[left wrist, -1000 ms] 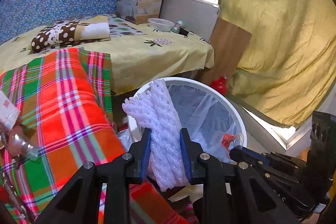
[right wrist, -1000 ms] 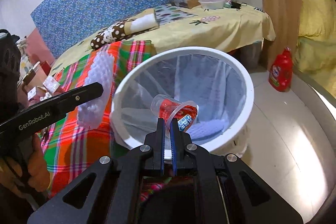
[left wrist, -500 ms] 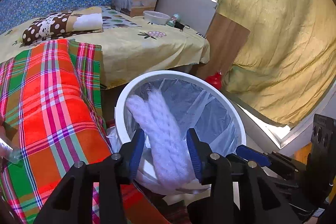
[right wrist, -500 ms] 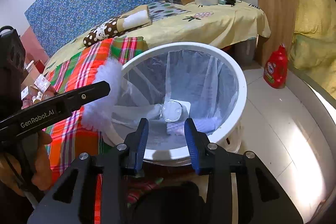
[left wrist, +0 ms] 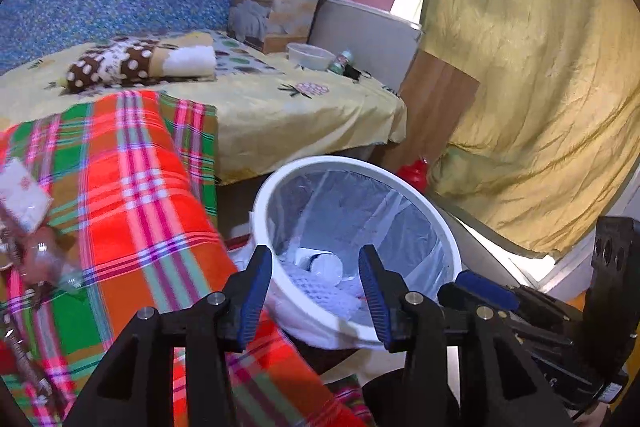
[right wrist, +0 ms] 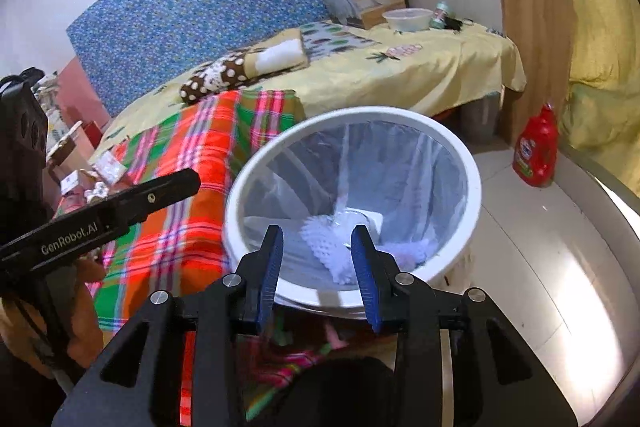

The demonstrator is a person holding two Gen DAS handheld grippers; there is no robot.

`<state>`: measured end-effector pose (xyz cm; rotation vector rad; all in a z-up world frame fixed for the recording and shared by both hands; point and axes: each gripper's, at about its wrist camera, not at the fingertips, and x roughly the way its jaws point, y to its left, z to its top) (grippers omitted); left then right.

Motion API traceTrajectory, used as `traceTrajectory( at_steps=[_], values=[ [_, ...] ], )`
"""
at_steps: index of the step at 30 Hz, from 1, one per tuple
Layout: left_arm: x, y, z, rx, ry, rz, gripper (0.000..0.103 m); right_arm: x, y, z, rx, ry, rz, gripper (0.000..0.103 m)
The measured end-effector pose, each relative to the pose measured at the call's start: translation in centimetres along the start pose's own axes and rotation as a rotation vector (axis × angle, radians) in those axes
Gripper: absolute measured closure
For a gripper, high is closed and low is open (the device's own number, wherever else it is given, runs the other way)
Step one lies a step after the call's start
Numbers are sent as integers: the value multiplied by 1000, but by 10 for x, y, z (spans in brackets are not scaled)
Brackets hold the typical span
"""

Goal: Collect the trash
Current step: 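Carry the plastic cup and foam sleeve over the bin while both tools open to drop them, then move both open tools back toward the remaining trash on the cloth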

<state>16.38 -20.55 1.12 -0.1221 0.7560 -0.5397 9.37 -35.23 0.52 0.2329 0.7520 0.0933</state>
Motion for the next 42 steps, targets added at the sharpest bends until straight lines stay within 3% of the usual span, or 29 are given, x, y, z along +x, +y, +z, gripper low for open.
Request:
traceTrajectory(
  at_steps=[9,21,24,27,42],
  values=[
    [-44,25,-21,-37,-28,71,58,-8,31,-4,-47,-40,78,65],
    [-103,78,-61,-142,-71,213,58,-1,78,-13,-125,8,210,65],
    [-115,89,-69,-163,-76,241,58,-1,93,-17,-154,21,218,64],
    [-127,99,-76,-187,-85,264,58,-1,104,-21,-169,35,244,53],
    [-170,156,-90,-317,-125,391,58,7,143,-22,-259,68,283,52]
  ],
)
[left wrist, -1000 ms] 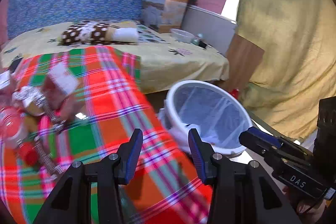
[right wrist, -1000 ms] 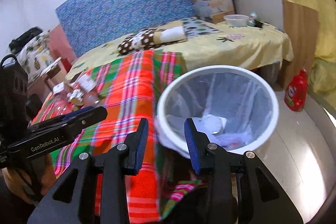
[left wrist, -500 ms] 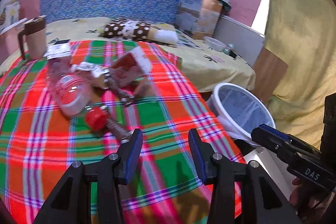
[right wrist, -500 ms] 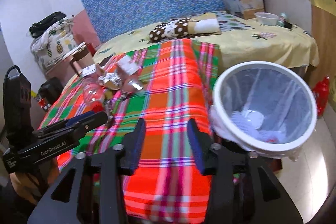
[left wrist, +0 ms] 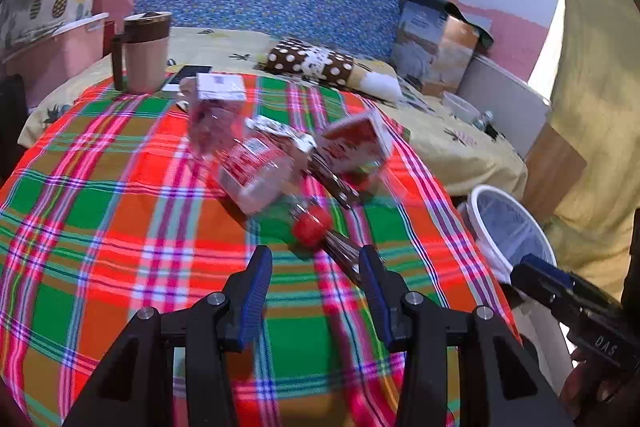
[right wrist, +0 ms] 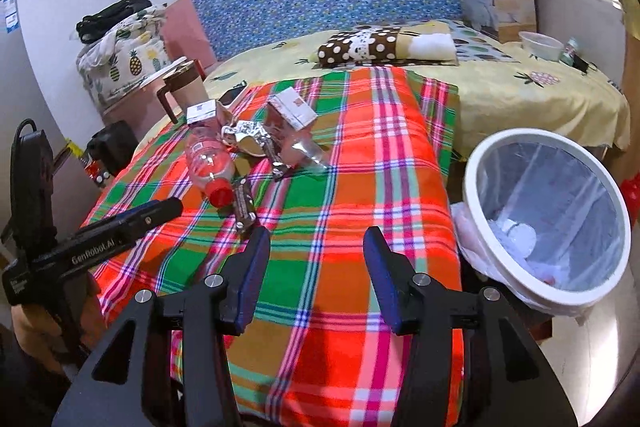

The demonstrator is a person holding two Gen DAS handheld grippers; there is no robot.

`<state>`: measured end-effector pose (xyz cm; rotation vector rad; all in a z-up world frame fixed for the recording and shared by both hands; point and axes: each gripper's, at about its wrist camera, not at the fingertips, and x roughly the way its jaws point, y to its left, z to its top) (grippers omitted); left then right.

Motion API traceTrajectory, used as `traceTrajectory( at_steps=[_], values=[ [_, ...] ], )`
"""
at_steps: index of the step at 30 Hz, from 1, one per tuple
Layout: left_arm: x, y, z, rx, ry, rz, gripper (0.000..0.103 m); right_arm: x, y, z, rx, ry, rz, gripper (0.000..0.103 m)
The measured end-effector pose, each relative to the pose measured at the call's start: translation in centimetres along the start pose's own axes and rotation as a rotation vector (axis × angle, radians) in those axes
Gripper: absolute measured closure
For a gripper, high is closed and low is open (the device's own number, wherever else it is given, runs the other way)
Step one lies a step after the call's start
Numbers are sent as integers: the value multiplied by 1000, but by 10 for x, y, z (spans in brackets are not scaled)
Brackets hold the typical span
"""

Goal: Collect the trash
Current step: 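Move both open tools back toward the remaining trash on the cloth, then grasp the clear red-labelled plastic bottle with the left tool while the right tool grasps a white carton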

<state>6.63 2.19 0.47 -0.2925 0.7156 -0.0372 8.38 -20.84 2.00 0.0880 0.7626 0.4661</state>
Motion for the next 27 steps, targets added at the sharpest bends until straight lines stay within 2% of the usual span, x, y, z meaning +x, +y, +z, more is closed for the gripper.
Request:
traceTrajectory(
  at_steps=[8,9,11,12,16,18,20,27],
  values=[
    [12,16,24,-73,-10,29,58,9,8,12,-31,-14,18,52],
    [16,18,28,-90,-9,38,57,10,9,14,-35,-16,20,52],
    [23,22,34,-121,-11,49,46,12,9,16,-44,-17,24,52],
    [25,24,36,-136,-14,51,44,13,10,17,-47,-18,26,52],
    [42,32,51,-193,-11,68,42,18,9,24,-53,-26,27,52],
    [49,35,57,-213,-13,90,42,21,8,28,-54,-32,29,48],
    [57,39,62,-236,-14,120,42,25,8,34,-58,-38,30,39],
    [87,42,67,-270,35,174,38,42,7,47,-85,-36,33,39]
  ],
)
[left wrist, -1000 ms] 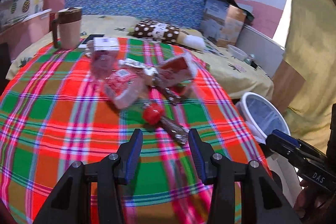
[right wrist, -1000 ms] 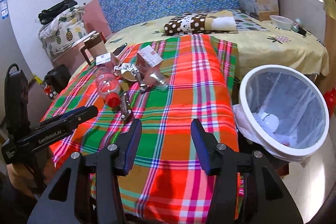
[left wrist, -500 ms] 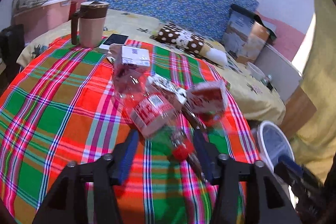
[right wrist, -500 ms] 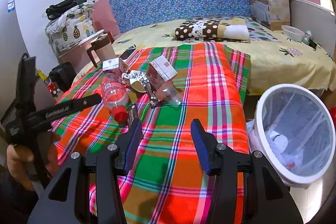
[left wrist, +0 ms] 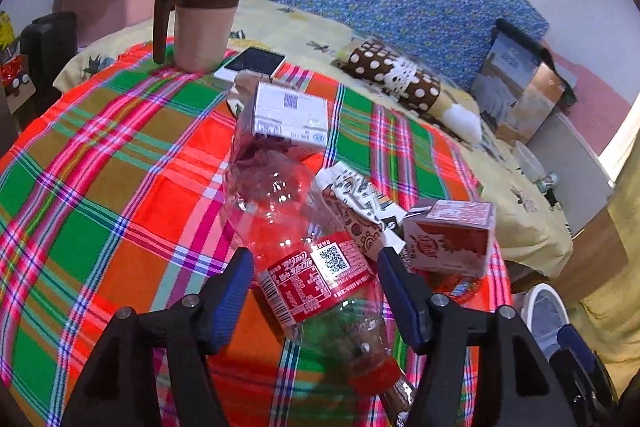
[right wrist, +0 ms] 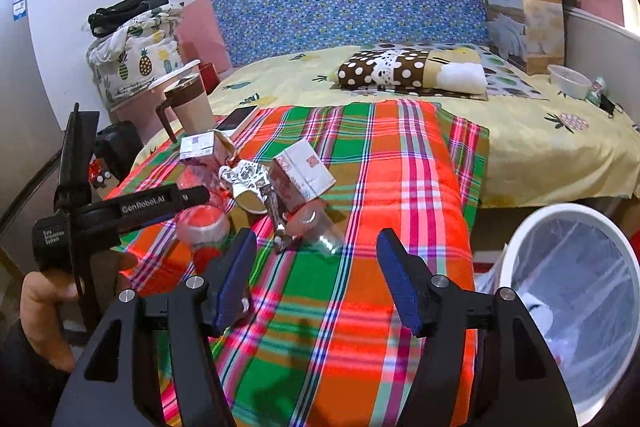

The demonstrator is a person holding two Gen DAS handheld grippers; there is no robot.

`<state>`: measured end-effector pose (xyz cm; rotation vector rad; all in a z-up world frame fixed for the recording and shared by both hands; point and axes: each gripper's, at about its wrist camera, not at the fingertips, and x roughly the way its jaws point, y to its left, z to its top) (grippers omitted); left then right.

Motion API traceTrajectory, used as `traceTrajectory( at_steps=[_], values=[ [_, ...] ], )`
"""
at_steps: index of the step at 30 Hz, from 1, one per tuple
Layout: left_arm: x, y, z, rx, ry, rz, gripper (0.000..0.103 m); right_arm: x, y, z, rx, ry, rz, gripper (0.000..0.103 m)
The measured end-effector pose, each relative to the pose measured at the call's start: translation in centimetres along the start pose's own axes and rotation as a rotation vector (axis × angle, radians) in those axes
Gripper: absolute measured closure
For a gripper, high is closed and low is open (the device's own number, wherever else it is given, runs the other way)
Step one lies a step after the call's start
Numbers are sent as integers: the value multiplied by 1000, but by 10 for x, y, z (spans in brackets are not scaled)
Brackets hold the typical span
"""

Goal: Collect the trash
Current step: 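Grasp the clear red-labelled plastic bottle with the left tool while the right tool grasps a white carton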

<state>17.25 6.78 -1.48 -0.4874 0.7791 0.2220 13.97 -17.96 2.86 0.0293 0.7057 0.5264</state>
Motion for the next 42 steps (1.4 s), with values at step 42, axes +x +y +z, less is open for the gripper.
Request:
traceTrajectory(
  at_steps=[42],
  values=[
    [-5,60,11,129,15,20,40,83,13,35,-199,165,65,39]
  ],
)
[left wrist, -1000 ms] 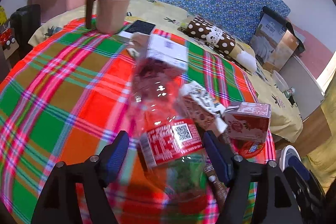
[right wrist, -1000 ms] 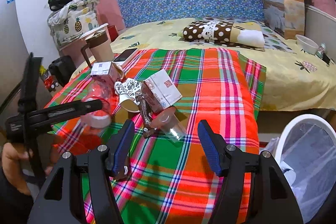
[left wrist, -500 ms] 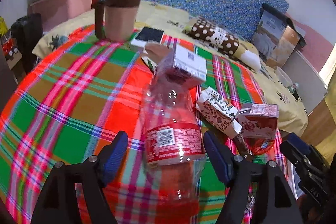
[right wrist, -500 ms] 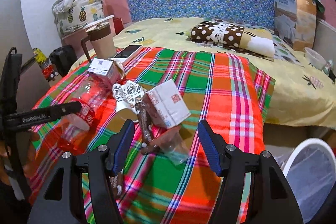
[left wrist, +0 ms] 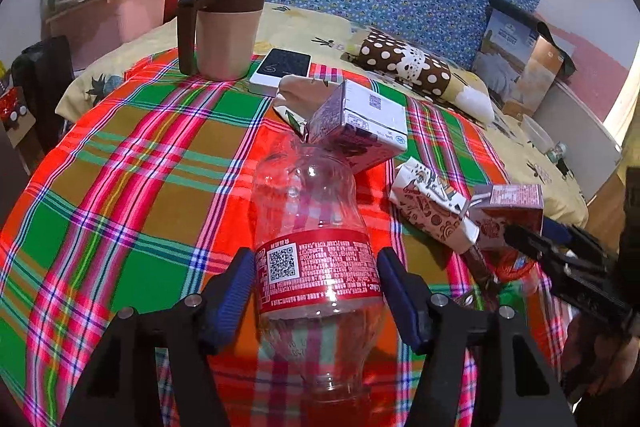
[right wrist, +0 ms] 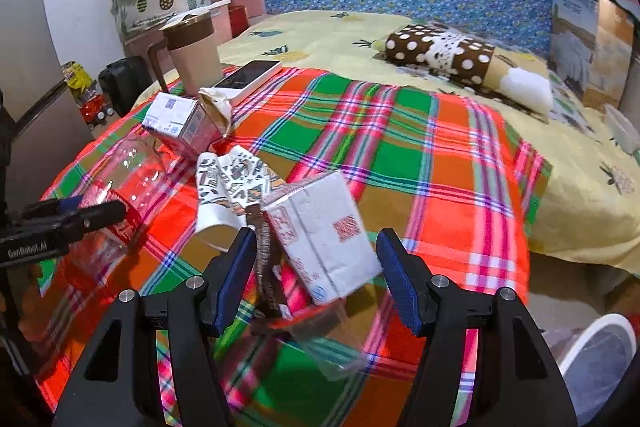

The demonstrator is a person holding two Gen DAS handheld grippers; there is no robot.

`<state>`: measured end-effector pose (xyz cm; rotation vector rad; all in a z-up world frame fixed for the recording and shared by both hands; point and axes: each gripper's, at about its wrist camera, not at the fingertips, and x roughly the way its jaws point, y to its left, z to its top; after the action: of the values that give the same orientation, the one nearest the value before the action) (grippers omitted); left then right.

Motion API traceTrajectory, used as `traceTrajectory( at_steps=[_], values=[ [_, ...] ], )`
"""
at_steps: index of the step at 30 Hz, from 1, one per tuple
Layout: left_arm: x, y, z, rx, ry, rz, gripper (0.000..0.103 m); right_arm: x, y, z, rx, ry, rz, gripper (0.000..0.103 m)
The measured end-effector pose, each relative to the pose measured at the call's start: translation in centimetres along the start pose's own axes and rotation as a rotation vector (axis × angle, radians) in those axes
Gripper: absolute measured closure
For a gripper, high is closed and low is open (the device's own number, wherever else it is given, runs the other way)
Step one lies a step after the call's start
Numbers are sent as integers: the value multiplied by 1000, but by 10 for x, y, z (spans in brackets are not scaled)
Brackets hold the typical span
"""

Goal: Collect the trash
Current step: 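Grasp the clear red-labelled plastic bottle with the left tool while the right tool grasps a white carton, then carry the bottle and white carton over the bin while both tools open to drop them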

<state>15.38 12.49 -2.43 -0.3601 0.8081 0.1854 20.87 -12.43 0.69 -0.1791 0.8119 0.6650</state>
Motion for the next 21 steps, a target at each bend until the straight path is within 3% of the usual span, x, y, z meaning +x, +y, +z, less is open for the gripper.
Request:
traceTrajectory(
  at_steps=[1,3,4,21],
  values=[
    [-1,0,-1,9,-3,-1,40,0,0,0,5,4,6,40],
    [-4,1,-3,22,-9,-12,40,-4,0,0,22,-3,35,61],
    [-5,1,-4,25,-10,-18,40,-4,-1,-1,26,-4,37,66],
    [-53,-30,-15,110,-94,-25,41,-56,6,-5,85,-145,45,67]
  ],
)
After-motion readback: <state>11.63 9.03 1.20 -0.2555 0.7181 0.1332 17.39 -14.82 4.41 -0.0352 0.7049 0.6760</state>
